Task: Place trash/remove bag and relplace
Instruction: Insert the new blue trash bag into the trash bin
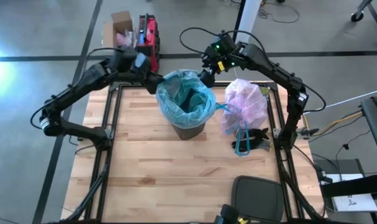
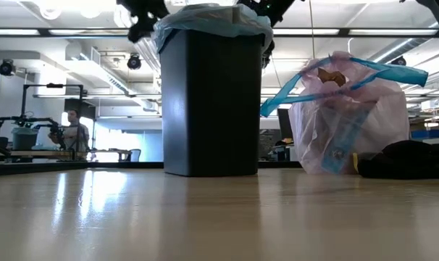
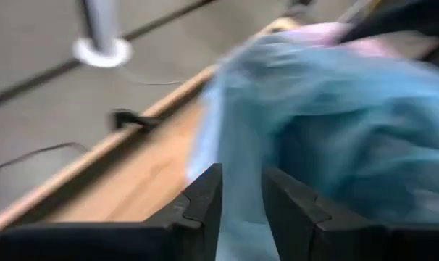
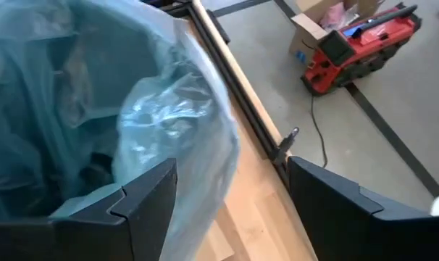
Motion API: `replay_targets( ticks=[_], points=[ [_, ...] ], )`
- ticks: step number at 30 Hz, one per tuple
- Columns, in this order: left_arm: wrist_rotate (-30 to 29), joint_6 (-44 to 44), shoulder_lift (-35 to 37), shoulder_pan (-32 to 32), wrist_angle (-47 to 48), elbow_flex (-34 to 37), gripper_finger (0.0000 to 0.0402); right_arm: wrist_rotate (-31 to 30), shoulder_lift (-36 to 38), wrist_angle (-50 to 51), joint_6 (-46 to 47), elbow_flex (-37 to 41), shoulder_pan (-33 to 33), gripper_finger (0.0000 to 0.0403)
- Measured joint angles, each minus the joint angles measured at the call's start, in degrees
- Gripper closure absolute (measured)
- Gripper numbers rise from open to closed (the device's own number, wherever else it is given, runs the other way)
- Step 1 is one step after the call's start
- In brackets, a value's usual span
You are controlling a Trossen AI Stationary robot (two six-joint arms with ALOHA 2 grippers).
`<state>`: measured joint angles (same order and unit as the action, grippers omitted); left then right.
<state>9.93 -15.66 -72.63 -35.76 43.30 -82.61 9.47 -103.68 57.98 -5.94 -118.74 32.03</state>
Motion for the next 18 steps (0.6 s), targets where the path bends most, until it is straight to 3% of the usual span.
replay_targets(
  ticks=[4,6,14,18],
  points=[
    [-8.3,1.8,-1.2,-0.8,-0.3,0.0,0.0332,-0.1,2.4,3.0,-1.5,0.0,-1.4,0.0168],
    [-9.1,1.9,-1.4,-1.5,-1.7,0.0,0.0339,-0.1,4.0,4.2,-1.5,0.0,-2.4,0.0168],
    [-3.4,1.7,-1.6,-2.3,1.4,0.0,0.0343,-0.5,9.5,7.2,-0.1,0.0,-6.1,0.0150],
    [0.6,-0.5,0.7,-2.0,-2.4,-0.2,0.0343,-0.5,12.4,11.1,-1.4,0.9,-8.1,0.0145]
  ],
)
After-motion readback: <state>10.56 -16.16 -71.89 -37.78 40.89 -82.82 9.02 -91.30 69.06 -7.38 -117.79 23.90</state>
